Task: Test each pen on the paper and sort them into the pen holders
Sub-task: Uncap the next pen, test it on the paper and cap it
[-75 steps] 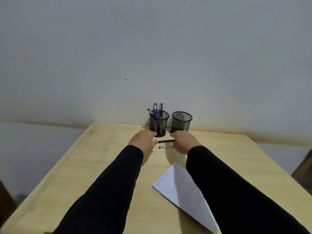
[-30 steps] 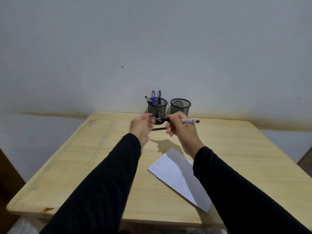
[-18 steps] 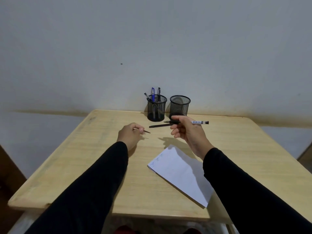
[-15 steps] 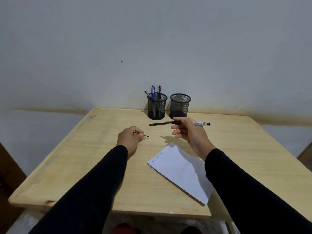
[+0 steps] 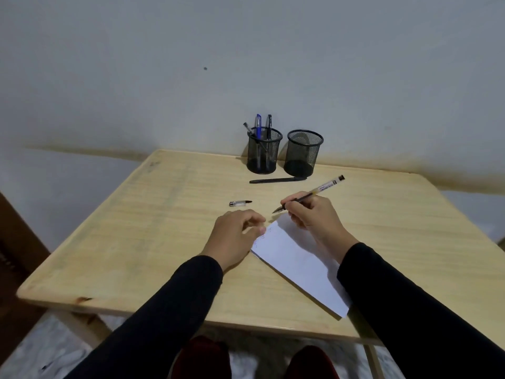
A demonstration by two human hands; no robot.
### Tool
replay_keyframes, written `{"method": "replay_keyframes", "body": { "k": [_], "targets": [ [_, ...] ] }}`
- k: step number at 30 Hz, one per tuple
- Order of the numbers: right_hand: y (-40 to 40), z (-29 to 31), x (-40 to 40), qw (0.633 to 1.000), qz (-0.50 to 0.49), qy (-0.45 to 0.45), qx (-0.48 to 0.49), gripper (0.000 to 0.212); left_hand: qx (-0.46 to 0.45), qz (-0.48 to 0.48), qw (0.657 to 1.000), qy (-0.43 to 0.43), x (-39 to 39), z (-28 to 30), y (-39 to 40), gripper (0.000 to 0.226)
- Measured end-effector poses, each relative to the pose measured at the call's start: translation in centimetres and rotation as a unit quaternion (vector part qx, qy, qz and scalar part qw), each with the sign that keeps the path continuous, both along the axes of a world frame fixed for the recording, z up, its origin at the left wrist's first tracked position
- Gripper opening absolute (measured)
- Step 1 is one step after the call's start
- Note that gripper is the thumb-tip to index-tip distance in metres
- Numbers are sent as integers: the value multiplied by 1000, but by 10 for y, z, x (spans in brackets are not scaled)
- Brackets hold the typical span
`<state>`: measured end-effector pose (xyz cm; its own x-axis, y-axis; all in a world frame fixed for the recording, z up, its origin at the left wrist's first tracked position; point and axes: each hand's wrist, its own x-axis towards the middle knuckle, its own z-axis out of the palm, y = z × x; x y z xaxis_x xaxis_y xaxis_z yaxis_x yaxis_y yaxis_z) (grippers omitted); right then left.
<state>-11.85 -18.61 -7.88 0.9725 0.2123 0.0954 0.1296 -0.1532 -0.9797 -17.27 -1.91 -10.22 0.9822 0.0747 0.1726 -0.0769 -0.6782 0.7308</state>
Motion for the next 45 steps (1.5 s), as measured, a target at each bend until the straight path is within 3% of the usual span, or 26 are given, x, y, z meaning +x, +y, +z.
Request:
{"method": "replay_keyframes", "body": {
  "k": [5,13,40,43,45],
  "targets": [
    [2,-15,2,992,2,-67,-110,18,34,-19,999,-20,-1,-8,0,20],
    [4,-21,-1,974,16,-129,-187,14,50,-32,998,-20,1,-7,1,21],
    [5,-23,0,976,-42,-118,-178,18,78,-35,996,-5,4,-7,1,22],
    [3,-20,0,982,-54,-100,-152,17,-19,29,999,-23,9,2,4,21],
    [3,-16,-1,992,-51,-66,-92,18,3,105,993,-62,21,6,13,29]
  ]
}}
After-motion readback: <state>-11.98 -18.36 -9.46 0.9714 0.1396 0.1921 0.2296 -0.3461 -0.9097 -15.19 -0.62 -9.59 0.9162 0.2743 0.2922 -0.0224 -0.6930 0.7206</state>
